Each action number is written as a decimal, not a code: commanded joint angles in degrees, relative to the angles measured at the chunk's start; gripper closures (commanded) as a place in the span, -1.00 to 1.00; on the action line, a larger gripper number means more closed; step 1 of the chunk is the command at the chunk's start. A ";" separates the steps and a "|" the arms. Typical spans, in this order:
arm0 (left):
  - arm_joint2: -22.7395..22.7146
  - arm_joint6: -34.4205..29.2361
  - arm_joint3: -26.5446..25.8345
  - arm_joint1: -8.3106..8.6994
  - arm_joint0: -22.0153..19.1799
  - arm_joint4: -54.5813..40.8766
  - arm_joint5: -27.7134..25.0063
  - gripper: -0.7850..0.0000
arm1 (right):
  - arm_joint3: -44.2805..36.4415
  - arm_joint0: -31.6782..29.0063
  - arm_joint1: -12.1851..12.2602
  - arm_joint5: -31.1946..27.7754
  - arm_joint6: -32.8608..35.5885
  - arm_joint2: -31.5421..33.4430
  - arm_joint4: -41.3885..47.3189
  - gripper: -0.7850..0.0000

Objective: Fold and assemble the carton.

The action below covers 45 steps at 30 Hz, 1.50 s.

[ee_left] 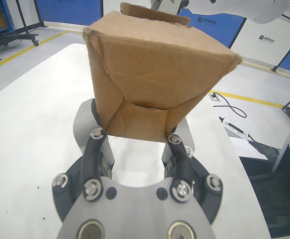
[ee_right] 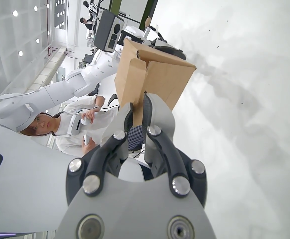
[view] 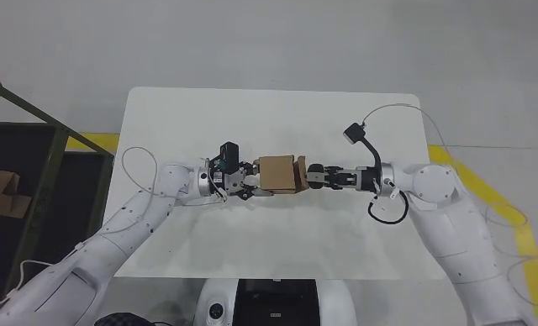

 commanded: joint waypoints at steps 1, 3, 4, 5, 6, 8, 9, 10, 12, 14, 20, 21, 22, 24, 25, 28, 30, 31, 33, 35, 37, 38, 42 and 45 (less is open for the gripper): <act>-0.12 0.03 0.27 -0.11 0.00 0.41 0.19 0.05 | 0.14 0.21 0.03 0.20 0.08 -0.23 -0.11 0.71; -0.24 0.21 0.38 -0.21 0.04 0.72 0.38 0.05 | 0.27 0.40 0.04 0.35 0.06 -0.51 -0.22 0.71; -0.29 0.32 0.41 -0.25 0.08 0.87 0.42 0.05 | 0.38 0.48 0.04 0.41 0.02 -0.66 -0.22 0.73; -0.34 0.41 0.46 -0.29 0.11 1.00 0.40 0.05 | 0.47 0.58 0.03 0.42 -0.07 -0.81 -0.22 0.73; -0.40 0.48 0.51 -0.33 0.13 1.12 0.37 0.04 | 0.55 0.67 0.02 0.46 -0.05 -1.01 -0.26 0.73; -0.54 0.56 0.60 -0.40 0.15 1.39 0.41 0.04 | 0.69 0.89 0.01 0.51 -0.11 -1.34 -0.39 0.73; -0.60 0.55 0.59 -0.43 0.17 1.67 0.58 0.04 | 0.72 0.99 0.01 0.57 -0.06 -1.54 -0.50 0.73; -0.66 0.62 0.60 -0.46 0.24 1.88 0.72 0.04 | 0.76 1.10 0.01 0.59 -0.11 -1.69 -0.65 0.73; -0.73 0.69 0.61 -0.53 0.32 2.28 0.79 0.04 | 0.86 1.34 0.02 0.75 -0.30 -2.00 -1.23 0.76; -0.83 0.80 0.56 -0.59 0.39 2.62 0.86 0.04 | 0.96 1.53 0.01 1.01 -0.62 -2.27 -1.63 0.79; -1.08 1.37 0.51 -0.78 0.68 2.47 -0.43 0.04 | 1.17 1.82 0.03 1.02 -1.40 -2.72 -1.65 0.84; -1.14 1.28 0.48 -0.81 0.63 2.44 -0.71 0.04 | 1.20 1.85 0.04 0.99 -1.44 -2.76 -1.63 0.86; -1.21 1.19 0.46 -0.84 0.64 2.42 -0.79 0.04 | 1.24 1.88 0.05 0.97 -1.46 -2.80 -1.61 0.87; -1.32 1.22 0.38 -0.91 0.74 2.23 -1.10 0.04 | 1.33 1.88 0.08 1.02 -1.74 -2.82 -1.48 0.86; -1.39 1.18 0.39 -0.94 0.77 2.22 -1.17 0.04 | 1.35 1.88 0.09 0.99 -1.87 -2.81 -1.36 0.86; -1.60 1.08 0.39 -1.02 0.90 2.16 -1.34 0.04 | 1.32 1.79 0.17 0.92 -2.06 -2.74 -1.27 0.86; -1.73 0.95 0.37 -1.07 0.95 2.16 -1.43 0.04 | 1.25 1.76 0.22 0.93 -2.08 -2.73 -1.29 0.87; -1.80 0.91 0.36 -1.10 0.99 2.17 -1.45 0.04 | 1.21 1.74 0.25 0.95 -2.12 -2.74 -1.37 0.87; -1.95 0.88 0.31 -1.15 1.07 2.19 -1.46 0.04 | 1.15 1.69 0.29 1.07 -2.15 -2.79 -1.38 0.88; -2.10 0.95 0.30 -1.20 1.19 2.12 -1.50 0.03 | 1.11 1.61 0.32 1.11 -2.32 -2.84 -1.25 0.89; -2.25 0.98 0.30 -1.26 1.29 2.04 -1.58 0.03 | 1.19 1.61 0.34 1.19 -2.42 -2.90 -1.22 0.91; -2.31 1.00 0.33 -1.28 1.36 1.96 -1.66 0.03 | 1.20 1.61 0.36 1.23 -2.57 -2.91 -1.31 0.91; -2.63 0.78 0.20 -1.36 1.51 2.29 -1.31 0.04 | 0.89 1.59 0.42 1.46 -2.88 -3.13 -1.77 0.96; -2.76 0.44 -0.08 -1.43 1.68 2.82 -0.84 0.04 | 0.46 1.74 0.43 2.17 -3.21 -3.50 -2.53 1.00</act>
